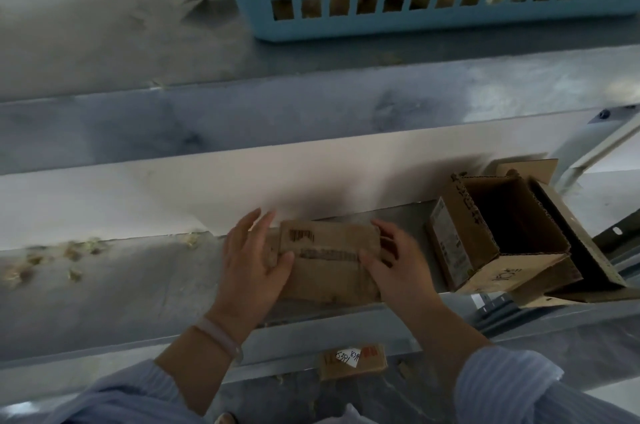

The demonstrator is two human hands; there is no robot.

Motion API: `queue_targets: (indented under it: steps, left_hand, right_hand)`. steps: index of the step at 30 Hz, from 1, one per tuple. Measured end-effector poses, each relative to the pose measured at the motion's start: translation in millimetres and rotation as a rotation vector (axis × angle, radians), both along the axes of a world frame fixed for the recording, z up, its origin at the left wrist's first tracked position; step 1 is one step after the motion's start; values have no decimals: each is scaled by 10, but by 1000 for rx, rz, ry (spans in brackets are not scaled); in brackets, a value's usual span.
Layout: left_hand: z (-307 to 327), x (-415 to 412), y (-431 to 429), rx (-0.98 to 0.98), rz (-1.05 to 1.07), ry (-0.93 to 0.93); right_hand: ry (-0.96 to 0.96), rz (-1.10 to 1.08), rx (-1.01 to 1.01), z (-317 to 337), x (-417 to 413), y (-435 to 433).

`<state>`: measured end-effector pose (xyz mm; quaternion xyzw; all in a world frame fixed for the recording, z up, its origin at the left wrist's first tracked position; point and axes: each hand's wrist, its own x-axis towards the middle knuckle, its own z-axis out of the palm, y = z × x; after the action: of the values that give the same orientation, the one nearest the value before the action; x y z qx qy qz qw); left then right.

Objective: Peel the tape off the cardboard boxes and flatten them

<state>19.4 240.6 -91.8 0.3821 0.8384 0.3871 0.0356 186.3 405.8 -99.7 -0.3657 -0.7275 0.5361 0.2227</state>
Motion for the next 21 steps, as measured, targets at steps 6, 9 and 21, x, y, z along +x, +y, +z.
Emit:
queue_targets:
  steps: [6, 9, 21]
  left_hand:
    - [57, 23, -47, 124, -98, -632]
    - [43, 46, -59, 137, -84, -556]
    - [46, -43, -107, 157, -123, -610]
  right_hand:
    - [-7, 134, 271, 74, 48, 36]
    - [-127, 257, 625, 199, -10, 22]
    - [17, 365, 1022, 82, -73, -42]
